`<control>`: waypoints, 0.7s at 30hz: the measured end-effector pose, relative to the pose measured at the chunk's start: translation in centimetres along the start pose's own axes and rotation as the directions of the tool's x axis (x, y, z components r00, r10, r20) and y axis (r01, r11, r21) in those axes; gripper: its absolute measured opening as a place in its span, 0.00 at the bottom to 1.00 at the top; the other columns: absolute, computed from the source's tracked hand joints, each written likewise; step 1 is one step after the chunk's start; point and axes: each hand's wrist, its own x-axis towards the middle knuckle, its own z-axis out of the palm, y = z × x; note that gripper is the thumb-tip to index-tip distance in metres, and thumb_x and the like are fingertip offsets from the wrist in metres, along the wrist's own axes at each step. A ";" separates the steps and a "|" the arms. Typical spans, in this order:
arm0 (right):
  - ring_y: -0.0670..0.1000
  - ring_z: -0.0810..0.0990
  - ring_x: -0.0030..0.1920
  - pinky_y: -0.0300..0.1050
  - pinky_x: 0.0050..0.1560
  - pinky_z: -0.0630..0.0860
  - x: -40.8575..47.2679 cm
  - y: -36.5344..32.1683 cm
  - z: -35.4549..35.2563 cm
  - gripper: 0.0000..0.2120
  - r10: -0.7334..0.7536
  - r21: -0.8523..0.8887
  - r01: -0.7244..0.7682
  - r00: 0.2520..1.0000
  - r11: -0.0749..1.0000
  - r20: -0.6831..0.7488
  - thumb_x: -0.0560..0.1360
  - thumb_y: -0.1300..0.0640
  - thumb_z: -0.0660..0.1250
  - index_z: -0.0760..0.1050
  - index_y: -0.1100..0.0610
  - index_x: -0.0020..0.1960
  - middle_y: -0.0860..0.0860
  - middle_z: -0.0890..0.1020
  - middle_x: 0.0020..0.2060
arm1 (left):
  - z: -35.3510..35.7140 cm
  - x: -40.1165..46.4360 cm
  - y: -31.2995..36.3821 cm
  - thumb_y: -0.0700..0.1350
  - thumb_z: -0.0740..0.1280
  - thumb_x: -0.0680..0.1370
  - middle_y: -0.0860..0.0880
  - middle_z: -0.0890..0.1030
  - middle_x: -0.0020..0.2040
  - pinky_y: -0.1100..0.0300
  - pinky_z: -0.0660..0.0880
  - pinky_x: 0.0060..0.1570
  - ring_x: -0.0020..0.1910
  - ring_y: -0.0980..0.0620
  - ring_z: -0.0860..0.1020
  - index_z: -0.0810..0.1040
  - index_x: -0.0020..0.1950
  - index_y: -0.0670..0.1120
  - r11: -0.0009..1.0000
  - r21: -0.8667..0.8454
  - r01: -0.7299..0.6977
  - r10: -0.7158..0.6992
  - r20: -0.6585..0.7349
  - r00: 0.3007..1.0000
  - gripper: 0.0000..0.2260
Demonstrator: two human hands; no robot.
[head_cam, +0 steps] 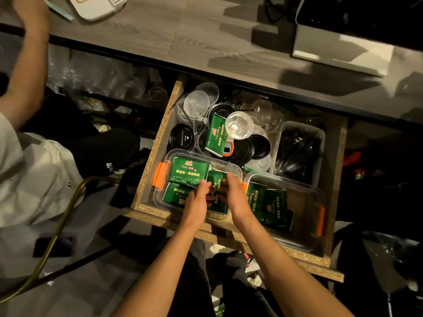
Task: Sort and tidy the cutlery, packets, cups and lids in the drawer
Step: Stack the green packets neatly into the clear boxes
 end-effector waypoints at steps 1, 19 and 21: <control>0.56 0.77 0.59 0.59 0.66 0.72 -0.3 -0.1 -0.6 0.20 -0.031 0.050 0.031 0.999 0.998 -0.013 0.75 0.35 0.55 0.74 0.48 0.51 0.49 0.77 0.50 | 0.2 -0.2 0.5 0.68 0.48 0.79 0.47 0.77 0.67 0.49 0.72 0.66 0.59 0.53 0.77 0.76 0.67 0.54 1.000 -0.009 -0.017 0.017 0.025 1.000 0.29; 0.52 0.75 0.64 0.55 0.69 0.70 3.1 10.4 -17.9 0.21 -0.125 -0.281 0.031 0.938 0.959 -0.323 0.73 0.58 0.73 0.74 0.52 0.64 0.52 0.79 0.62 | 15.5 0.8 -1.3 0.66 0.51 0.81 0.48 0.65 0.78 0.52 0.58 0.73 0.77 0.47 0.62 0.66 0.77 0.49 0.960 0.269 0.078 -0.144 0.235 0.961 0.30; 0.50 0.73 0.65 0.51 0.68 0.69 4.4 11.0 -17.9 0.28 -0.128 -0.314 0.043 0.958 0.948 -0.256 0.72 0.56 0.75 0.69 0.53 0.69 0.51 0.77 0.65 | 16.1 2.2 -1.7 0.60 0.49 0.84 0.48 0.61 0.80 0.52 0.54 0.75 0.79 0.50 0.57 0.64 0.78 0.49 0.923 0.385 0.020 -0.094 0.175 0.980 0.26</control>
